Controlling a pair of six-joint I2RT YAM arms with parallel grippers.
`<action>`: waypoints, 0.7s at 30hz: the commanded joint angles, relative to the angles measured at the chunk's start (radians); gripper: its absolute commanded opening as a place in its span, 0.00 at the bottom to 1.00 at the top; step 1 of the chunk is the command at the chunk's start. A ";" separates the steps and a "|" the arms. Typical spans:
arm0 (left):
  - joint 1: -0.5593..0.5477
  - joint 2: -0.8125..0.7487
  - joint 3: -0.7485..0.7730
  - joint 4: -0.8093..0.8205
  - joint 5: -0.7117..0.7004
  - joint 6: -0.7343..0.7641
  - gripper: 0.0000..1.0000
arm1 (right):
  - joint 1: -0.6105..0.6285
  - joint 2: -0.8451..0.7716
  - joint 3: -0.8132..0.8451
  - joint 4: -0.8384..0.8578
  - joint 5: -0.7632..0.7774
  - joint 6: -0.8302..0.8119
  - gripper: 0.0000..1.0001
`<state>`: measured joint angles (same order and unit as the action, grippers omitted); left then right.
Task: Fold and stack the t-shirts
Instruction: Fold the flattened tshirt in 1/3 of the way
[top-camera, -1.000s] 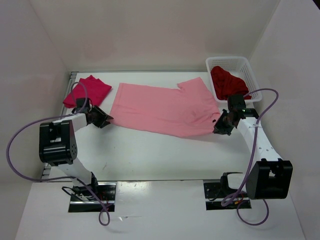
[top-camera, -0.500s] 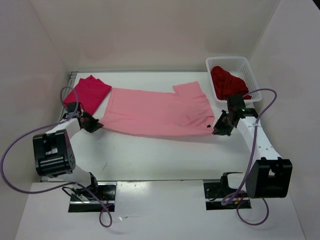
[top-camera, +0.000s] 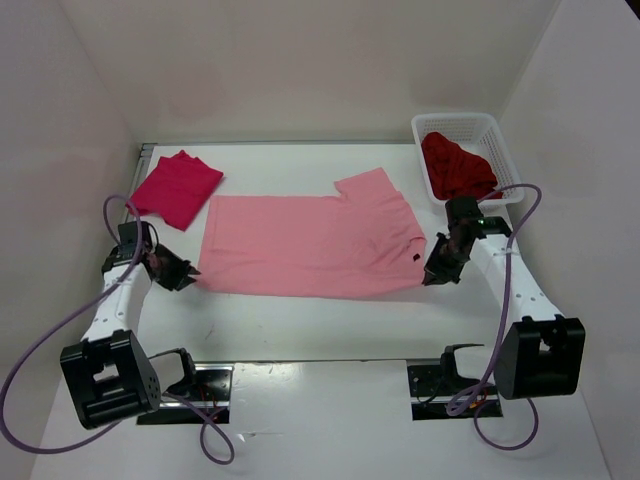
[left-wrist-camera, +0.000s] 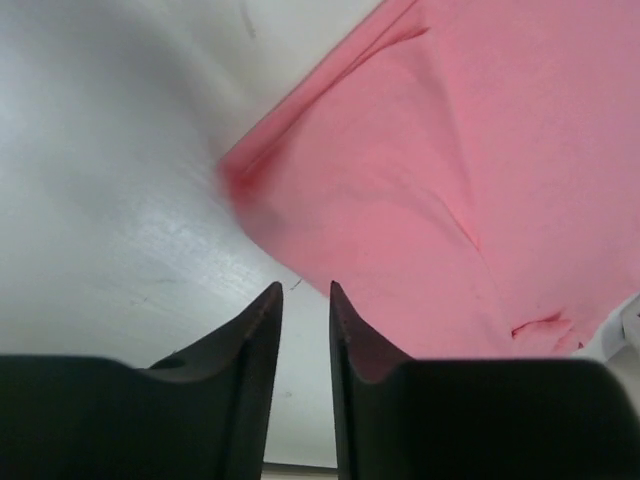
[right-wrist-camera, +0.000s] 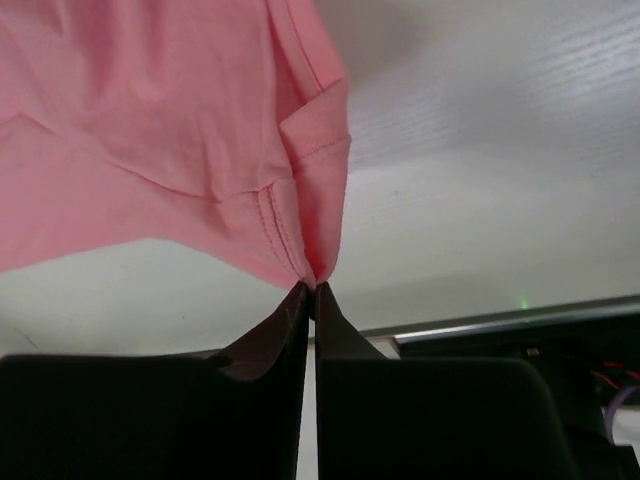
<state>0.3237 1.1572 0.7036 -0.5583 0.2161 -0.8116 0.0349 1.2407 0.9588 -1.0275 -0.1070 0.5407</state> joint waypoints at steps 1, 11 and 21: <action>0.009 -0.027 0.063 -0.163 -0.066 -0.024 0.34 | 0.048 -0.043 0.010 -0.092 0.030 0.031 0.08; 0.006 -0.011 0.158 -0.001 0.043 0.011 0.42 | 0.068 -0.054 0.208 -0.151 0.173 0.041 0.57; -0.422 0.257 0.220 0.259 0.019 -0.052 0.28 | 0.288 0.201 0.147 0.363 -0.152 0.137 0.00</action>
<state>-0.0460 1.3506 0.9234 -0.3859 0.2199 -0.8261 0.2096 1.3739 1.1366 -0.8986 -0.1375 0.6086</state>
